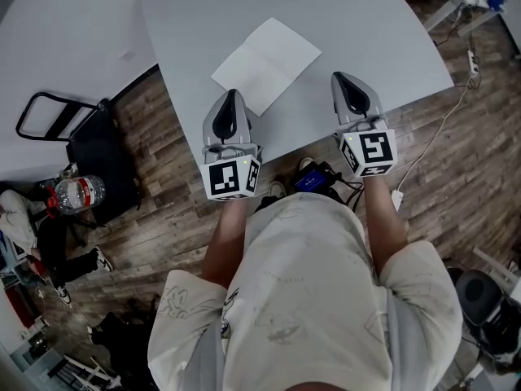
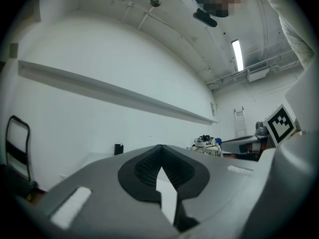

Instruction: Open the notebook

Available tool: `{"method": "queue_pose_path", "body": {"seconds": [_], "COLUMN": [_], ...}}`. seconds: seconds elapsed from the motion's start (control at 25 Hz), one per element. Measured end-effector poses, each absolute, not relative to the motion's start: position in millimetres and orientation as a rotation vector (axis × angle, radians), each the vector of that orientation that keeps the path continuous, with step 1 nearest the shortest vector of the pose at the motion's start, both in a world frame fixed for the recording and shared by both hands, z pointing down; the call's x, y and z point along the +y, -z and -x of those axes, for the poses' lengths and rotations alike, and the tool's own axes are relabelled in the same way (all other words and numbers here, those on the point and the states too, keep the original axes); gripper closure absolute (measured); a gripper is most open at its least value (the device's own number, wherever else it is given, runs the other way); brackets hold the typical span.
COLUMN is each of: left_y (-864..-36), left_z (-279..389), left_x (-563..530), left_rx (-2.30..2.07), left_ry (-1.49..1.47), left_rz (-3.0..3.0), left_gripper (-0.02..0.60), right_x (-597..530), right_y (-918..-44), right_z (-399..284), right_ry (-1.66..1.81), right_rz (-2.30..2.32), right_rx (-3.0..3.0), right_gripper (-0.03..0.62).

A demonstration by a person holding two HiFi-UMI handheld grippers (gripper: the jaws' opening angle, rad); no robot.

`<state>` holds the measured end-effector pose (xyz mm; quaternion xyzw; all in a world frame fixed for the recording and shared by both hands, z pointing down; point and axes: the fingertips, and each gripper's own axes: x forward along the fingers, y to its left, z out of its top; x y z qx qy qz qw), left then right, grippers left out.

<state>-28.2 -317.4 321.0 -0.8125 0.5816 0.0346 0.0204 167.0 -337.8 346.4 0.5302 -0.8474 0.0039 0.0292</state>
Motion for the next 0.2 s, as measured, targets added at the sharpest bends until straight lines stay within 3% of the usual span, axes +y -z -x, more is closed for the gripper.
{"method": "queue_pose_path", "body": {"seconds": [0.2], "left_y": [-310], "left_z": [40], "left_x": [-313], "left_rx": [1.813], "left_ry": [-0.116], "left_rz": [2.510], "left_gripper": [0.565], "right_x": [-333], "right_y": [-340], "right_z": [-158], "right_ry": [-0.011], "right_rz": [-1.632], "right_rx": [-2.605], "right_gripper": [0.591]}}
